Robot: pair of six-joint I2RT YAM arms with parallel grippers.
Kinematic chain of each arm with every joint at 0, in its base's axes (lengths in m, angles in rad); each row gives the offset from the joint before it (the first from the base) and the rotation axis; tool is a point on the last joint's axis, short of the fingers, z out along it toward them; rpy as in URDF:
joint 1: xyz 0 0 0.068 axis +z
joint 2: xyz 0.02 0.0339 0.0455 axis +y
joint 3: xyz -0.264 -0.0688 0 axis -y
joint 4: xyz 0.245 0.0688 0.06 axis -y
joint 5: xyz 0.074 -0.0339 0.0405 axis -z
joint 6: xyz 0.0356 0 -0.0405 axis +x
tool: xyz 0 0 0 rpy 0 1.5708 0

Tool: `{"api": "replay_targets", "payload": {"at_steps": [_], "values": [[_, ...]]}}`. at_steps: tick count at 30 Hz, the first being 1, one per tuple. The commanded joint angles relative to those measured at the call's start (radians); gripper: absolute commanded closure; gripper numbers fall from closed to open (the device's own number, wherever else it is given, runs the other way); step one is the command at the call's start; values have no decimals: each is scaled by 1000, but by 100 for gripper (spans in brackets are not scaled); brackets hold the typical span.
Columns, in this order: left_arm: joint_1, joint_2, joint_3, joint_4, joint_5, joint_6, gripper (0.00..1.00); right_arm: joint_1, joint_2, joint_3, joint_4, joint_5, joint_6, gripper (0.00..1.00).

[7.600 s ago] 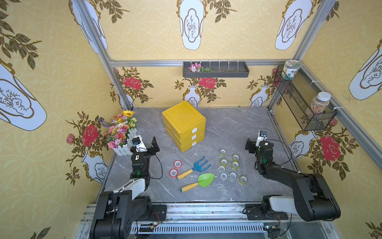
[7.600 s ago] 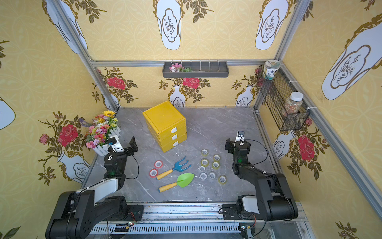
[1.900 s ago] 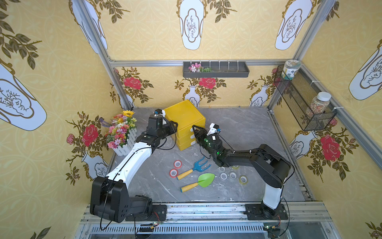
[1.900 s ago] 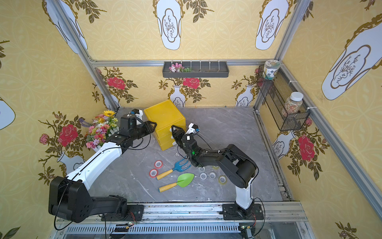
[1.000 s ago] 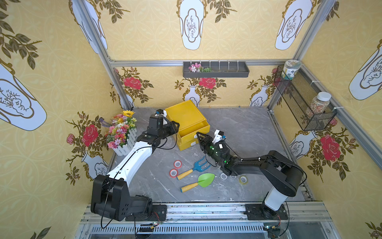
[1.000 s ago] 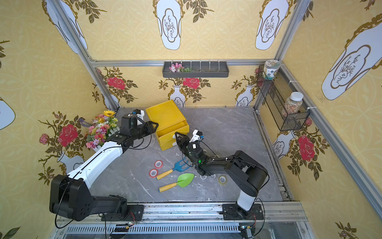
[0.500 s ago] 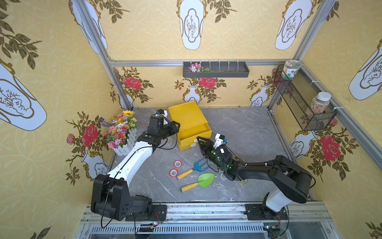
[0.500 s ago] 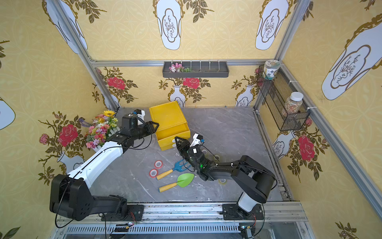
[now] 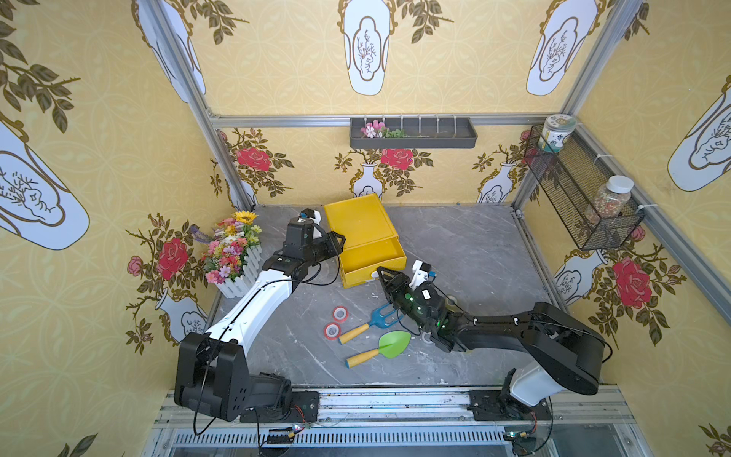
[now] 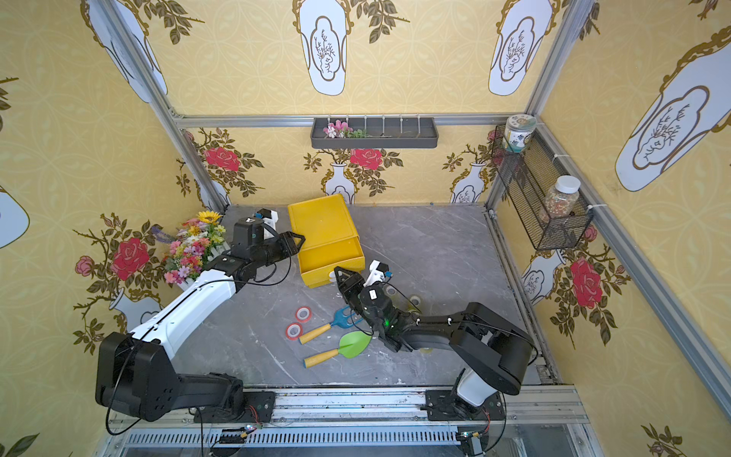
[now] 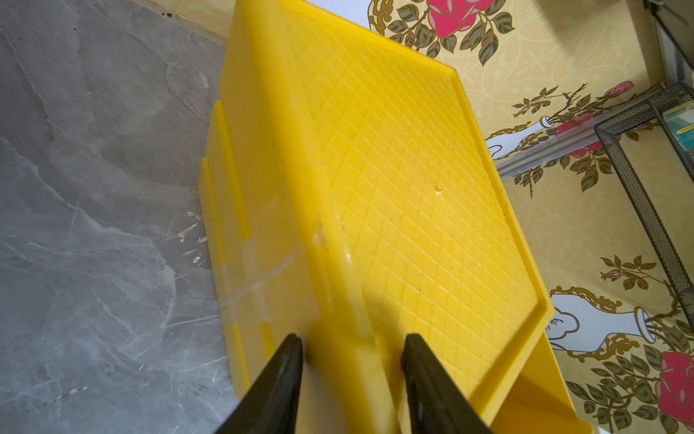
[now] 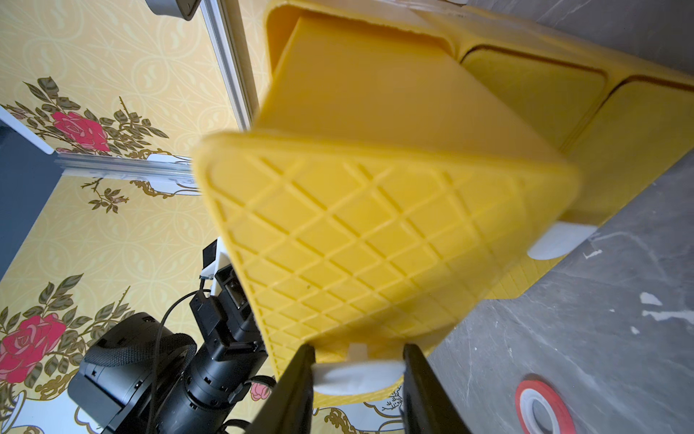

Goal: Place the transparent tape into the drawer according to color
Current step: Open the drawer in the storage box.

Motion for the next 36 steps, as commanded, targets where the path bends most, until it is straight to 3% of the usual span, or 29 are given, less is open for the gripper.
{"api": "replay_targets", "payload": {"at_steps": [1, 10, 27, 36], "values": [[-3, 13, -10, -116, 15, 11, 52, 20, -8, -13, -74, -20, -9, 63], [-11, 11, -9, -116, 16, 11, 51, 2, -35, -31, -97, -17, -5, 63], [-64, 24, 12, -114, 28, -13, 48, -256, -77, 84, -281, -291, -148, 67], [-101, 43, 15, -106, -8, -43, 47, -234, -121, -4, -207, -241, -118, 67]]}}
